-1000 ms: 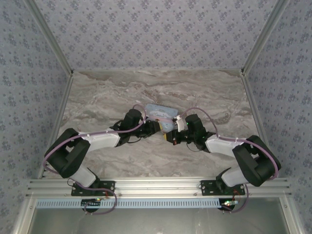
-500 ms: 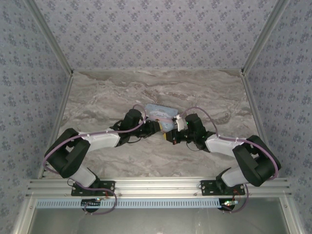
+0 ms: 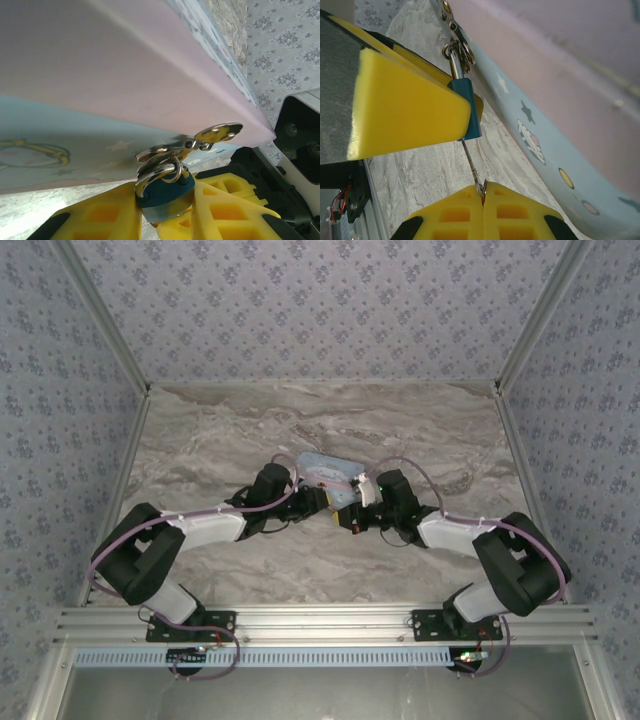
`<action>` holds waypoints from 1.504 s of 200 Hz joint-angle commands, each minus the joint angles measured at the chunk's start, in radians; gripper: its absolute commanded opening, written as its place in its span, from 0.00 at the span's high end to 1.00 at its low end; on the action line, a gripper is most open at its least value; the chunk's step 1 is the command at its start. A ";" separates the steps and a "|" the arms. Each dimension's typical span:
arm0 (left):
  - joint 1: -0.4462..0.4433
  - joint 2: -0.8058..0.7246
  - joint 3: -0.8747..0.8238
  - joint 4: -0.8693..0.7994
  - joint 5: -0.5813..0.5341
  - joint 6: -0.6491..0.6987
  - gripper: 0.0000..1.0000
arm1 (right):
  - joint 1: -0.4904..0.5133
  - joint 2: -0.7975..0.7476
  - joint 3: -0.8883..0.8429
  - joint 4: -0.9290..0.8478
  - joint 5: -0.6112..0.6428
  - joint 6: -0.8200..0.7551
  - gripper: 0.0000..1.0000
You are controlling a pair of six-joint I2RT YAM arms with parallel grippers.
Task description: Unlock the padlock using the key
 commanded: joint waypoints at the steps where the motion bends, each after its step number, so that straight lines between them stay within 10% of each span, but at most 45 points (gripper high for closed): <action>1: -0.008 -0.006 0.013 0.014 0.043 0.010 0.74 | 0.001 0.009 0.045 0.019 0.028 -0.017 1.00; 301: -0.010 -0.002 0.012 0.017 0.041 0.007 0.74 | 0.000 -0.015 0.048 0.035 0.034 -0.010 1.00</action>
